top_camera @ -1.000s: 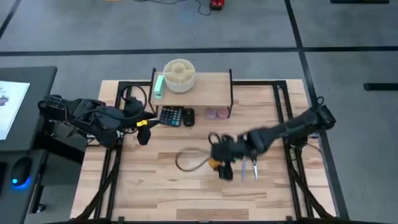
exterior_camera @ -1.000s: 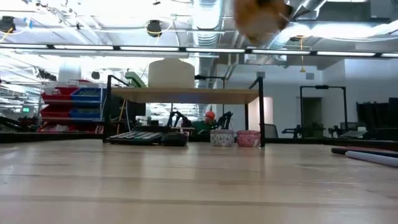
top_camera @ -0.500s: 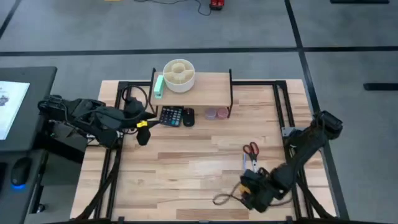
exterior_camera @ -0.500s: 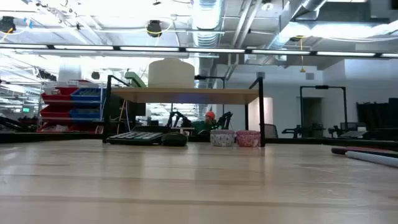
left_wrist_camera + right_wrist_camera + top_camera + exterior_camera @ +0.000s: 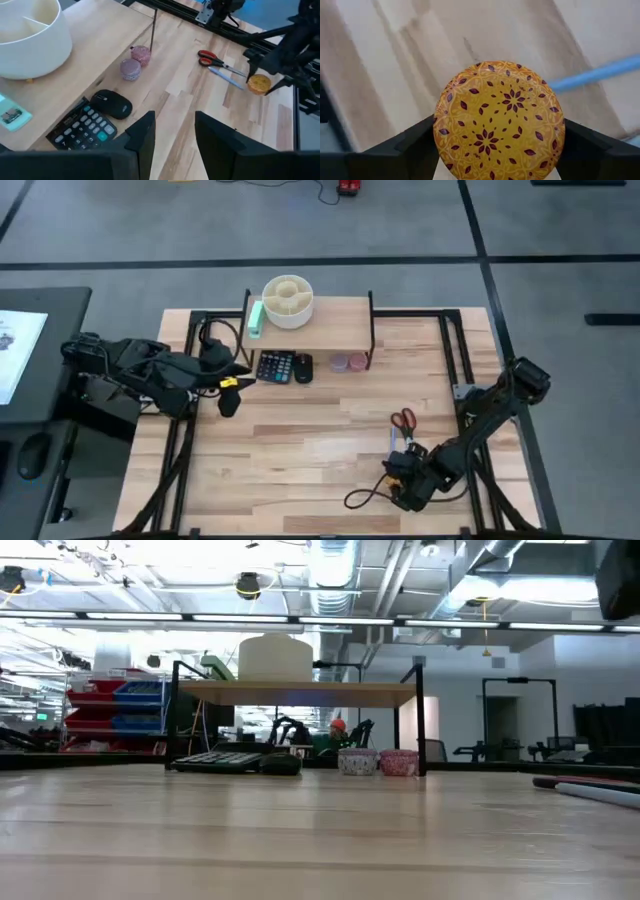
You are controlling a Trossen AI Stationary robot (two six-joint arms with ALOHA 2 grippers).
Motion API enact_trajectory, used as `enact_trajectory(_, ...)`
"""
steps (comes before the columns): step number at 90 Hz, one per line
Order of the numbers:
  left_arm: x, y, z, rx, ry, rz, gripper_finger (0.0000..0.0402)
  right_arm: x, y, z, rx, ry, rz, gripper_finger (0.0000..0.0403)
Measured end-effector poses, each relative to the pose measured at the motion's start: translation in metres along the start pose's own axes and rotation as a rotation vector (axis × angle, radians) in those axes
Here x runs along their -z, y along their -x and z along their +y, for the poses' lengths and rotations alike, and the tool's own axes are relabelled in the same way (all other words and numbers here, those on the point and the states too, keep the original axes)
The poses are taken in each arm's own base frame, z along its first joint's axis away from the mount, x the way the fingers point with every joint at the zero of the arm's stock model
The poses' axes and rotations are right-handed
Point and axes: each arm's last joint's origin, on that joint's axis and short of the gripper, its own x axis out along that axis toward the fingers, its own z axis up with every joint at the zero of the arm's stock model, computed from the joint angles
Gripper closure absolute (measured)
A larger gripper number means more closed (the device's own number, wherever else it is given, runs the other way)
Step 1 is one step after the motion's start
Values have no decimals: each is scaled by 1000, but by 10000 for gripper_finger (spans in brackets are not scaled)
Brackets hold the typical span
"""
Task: Stock shelves
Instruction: Remove the orange scented candle from the shelf
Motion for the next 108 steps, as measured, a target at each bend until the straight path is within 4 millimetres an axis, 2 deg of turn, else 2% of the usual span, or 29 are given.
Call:
enact_trajectory(36, 0, 0, 0, 0, 1, -1, 286, 8, -12, -5, -77, 141, -23, 101)
enact_trajectory(75, 0, 0, 0, -2, 19, -3, 286, 8, -13, -3, -121, 281, -22, 68)
enact_trajectory(90, 0, 0, 0, -2, 24, -2, 286, -4, -12, -2, -154, 265, 16, 68)
enact_trajectory(108, 0, 0, 0, -1, 36, -3, 286, -33, -3, 9, -250, 362, 32, 69)
